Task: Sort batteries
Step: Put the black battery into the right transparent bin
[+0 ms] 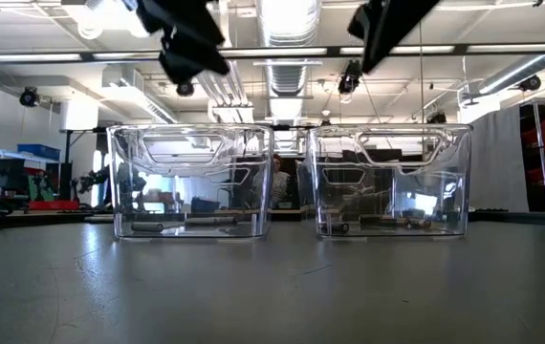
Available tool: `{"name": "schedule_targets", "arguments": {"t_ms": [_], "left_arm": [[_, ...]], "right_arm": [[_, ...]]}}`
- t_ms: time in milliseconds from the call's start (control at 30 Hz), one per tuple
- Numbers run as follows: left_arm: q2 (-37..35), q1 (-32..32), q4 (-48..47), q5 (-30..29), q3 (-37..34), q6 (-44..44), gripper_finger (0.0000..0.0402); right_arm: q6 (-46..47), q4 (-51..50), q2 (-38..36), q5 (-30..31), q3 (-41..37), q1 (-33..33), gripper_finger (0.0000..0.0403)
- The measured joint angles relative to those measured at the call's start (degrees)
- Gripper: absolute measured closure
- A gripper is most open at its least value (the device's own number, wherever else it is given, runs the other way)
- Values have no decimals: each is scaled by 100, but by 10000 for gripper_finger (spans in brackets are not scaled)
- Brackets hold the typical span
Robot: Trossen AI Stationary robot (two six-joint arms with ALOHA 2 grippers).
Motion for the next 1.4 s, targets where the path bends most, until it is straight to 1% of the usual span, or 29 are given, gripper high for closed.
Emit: {"name": "schedule_targets", "arguments": {"t_ms": [100,200,333,400,500,633,733,833,900,967,1033,1167,1233,1300,1400], "left_arm": [[-186,43,-218,0,235,196,248],[-485,250,-374,-49,335,565,248],[-1028,955,-202,-36,207,863,248],[-1297,1361,57,-4,100,957,248],[-1605,1849,347,80,-33,1019,248],[-1812,2415,329,100,-58,1167,248],[-1839,2924,548,293,-70,1376,248],[-1738,3595,870,954,-146,1595,248],[-1621,4017,1002,1326,-219,1703,248],[-1502,4356,1124,1527,-269,1780,248],[-1416,4601,1201,1592,-287,1880,248],[-1274,4857,1221,1824,-291,2200,248],[-1240,4930,1251,2011,-292,2456,248],[-1194,4992,1306,2213,-304,2722,248],[-1133,5097,1508,2546,-412,2799,248]], "right_arm": [[-94,18,-215,103,258,-254,266],[-123,101,-456,332,398,-714,266],[-244,345,-643,377,373,-1708,266],[-107,477,-653,349,342,-2299,266],[204,515,-545,317,309,-3139,263],[759,446,-217,268,260,-4075,251],[1204,423,130,-133,255,-4629,245],[1603,431,574,-549,281,-4999,244],[1827,441,908,-620,310,-5161,245],[2079,440,1230,-656,342,-5316,249],[2298,436,1511,-729,363,-5458,256],[2716,497,1931,-722,378,-5684,273],[2764,621,2074,-715,378,-5765,281],[2822,810,2178,-660,381,-5798,284],[2910,886,2333,-554,389,-5856,283]]}}
